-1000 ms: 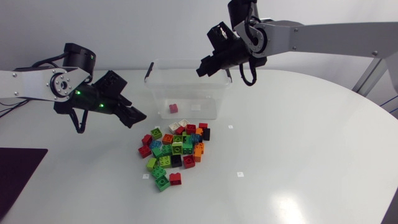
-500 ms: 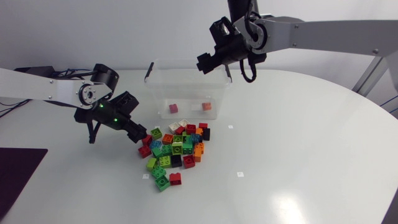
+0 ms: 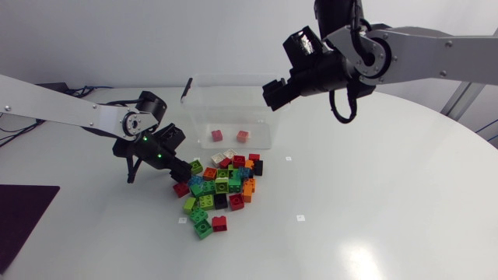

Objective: Place the duplo bricks in the container

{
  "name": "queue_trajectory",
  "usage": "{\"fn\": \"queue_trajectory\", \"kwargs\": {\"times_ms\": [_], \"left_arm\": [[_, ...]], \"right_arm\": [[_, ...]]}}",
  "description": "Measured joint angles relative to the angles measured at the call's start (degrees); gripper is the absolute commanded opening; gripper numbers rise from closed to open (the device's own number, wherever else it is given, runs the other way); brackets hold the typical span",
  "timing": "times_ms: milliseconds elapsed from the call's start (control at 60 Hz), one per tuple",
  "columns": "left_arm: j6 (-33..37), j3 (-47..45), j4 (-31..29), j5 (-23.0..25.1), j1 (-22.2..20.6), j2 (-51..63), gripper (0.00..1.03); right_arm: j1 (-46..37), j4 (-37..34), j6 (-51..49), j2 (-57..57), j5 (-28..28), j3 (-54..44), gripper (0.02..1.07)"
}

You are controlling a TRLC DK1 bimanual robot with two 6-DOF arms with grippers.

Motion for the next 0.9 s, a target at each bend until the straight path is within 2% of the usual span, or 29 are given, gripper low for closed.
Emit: {"fn": "queue_trajectory", "kwargs": {"times_ms": [67, 133, 167, 183, 350, 400, 567, 900], "left_arm": [[0.00, 0.00, 0.00, 0.00, -0.17, 0.20, 0.53], [0.00, 0.00, 0.02, 0.00, -0.28, 0.31, 0.41], [0.00, 0.00, 0.02, 0.00, -0.28, 0.48, 0.31], [0.00, 0.00, 0.02, 0.00, -0.28, 0.52, 0.31], [0.00, 0.00, 0.04, -0.35, -0.48, 2.05, 0.29], [0.00, 0.00, 0.20, -0.85, -0.70, 2.05, 0.29], [0.04, -0.46, 0.90, -1.03, -1.03, 1.84, 0.28], [2.56, -4.92, 2.21, -0.57, -0.72, -6.03, 0.28]], "right_arm": [[0.48, 0.26, -0.26, -1.51, -0.44, -2.86, 0.97], [0.74, 0.31, -1.29, -2.32, -1.57, -5.16, 0.97], [0.98, 0.33, -1.90, -2.49, -2.71, -6.36, 0.97], [0.98, 0.31, -2.23, -2.51, -3.10, -6.80, 0.97], [1.01, 0.33, -6.64, -1.79, -6.78, -10.51, 0.97], [1.01, 0.37, -7.87, -0.70, -6.99, -10.58, 1.03], [1.01, 0.28, -12.76, 5.01, -8.98, -10.62, 1.02], [1.38, -0.04, -22.49, 13.40, -10.25, -10.29, 1.02]]}}
